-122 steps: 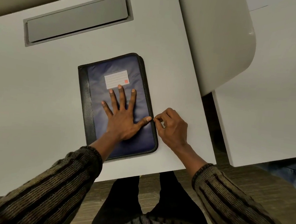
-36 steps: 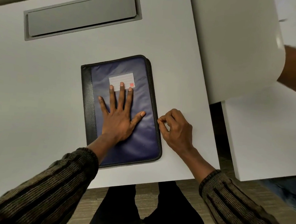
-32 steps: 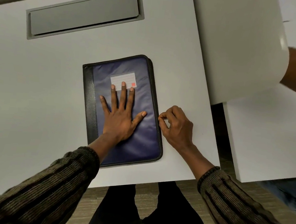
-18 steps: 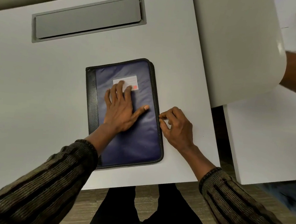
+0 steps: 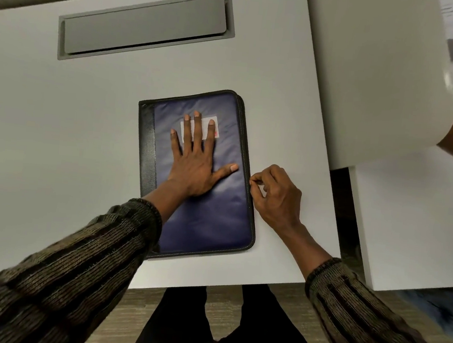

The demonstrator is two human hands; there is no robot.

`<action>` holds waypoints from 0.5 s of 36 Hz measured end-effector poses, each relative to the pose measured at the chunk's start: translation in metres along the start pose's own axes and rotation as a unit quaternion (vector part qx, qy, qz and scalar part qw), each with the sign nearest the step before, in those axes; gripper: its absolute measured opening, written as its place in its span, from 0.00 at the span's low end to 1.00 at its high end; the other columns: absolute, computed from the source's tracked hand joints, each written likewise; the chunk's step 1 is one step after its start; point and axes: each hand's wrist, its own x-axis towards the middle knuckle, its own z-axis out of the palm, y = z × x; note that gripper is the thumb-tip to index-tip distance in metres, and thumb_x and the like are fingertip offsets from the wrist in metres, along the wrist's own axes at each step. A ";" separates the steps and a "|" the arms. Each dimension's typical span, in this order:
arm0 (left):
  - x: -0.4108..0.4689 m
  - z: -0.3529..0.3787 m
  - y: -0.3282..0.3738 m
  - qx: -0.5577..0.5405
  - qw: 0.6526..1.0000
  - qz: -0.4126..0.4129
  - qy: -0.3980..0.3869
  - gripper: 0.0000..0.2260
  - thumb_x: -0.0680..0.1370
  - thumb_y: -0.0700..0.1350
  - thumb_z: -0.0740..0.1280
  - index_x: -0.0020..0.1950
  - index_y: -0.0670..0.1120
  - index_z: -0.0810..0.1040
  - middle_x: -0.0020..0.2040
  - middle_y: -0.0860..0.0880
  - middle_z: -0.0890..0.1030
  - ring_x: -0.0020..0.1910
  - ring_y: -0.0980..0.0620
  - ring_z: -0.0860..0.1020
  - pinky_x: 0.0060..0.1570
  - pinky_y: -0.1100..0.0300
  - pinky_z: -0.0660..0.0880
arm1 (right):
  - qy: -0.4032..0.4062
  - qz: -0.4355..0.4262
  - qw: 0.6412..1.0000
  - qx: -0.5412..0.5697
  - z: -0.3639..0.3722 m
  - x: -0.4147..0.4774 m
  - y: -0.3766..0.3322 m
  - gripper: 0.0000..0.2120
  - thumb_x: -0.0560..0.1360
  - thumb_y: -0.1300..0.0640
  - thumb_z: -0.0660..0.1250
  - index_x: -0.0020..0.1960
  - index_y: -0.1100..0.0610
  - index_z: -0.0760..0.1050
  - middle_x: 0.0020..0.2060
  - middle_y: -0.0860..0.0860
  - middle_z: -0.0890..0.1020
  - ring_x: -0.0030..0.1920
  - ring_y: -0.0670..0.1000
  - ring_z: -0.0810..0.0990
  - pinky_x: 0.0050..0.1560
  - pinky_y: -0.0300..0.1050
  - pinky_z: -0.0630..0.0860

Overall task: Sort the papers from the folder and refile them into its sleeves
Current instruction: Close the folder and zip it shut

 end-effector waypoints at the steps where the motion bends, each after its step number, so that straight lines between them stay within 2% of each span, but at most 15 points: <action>1: 0.000 0.000 0.000 0.001 1.000 -0.002 0.001 0.52 0.77 0.81 0.48 0.86 0.48 0.34 0.85 0.39 0.33 0.83 0.35 0.32 0.77 0.25 0.41 | 0.002 -0.001 1.000 -0.003 0.000 0.001 0.001 0.02 0.75 0.58 0.70 0.48 0.54 0.81 0.44 0.48 0.78 0.41 0.49 0.77 0.30 0.48 0.75; 7: 0.001 0.000 0.000 0.004 1.000 -0.006 -0.001 0.54 0.75 0.82 0.48 0.86 0.47 0.35 0.85 0.37 0.34 0.83 0.35 0.33 0.77 0.25 0.41 | 0.010 0.007 1.000 0.001 0.002 0.009 0.001 0.02 0.76 0.57 0.71 0.48 0.54 0.81 0.45 0.48 0.79 0.38 0.50 0.78 0.30 0.45 0.74; 12: 0.001 -0.004 -0.003 0.004 1.000 0.004 -0.018 0.56 0.73 0.84 0.47 0.86 0.47 0.34 0.84 0.38 0.33 0.83 0.35 0.32 0.77 0.25 0.41 | -0.007 0.003 1.000 0.014 0.004 0.018 0.004 0.04 0.77 0.55 0.71 0.51 0.53 0.81 0.48 0.48 0.80 0.41 0.51 0.82 0.32 0.49 0.79; 18: 0.003 -0.011 -0.003 0.009 0.999 0.003 -0.048 0.59 0.70 0.86 0.48 0.85 0.46 0.33 0.84 0.38 0.32 0.82 0.35 0.31 0.77 0.26 0.39 | -0.007 0.004 1.000 0.018 0.003 0.024 0.004 0.05 0.77 0.56 0.72 0.53 0.53 0.81 0.50 0.48 0.80 0.42 0.52 0.83 0.34 0.49 0.80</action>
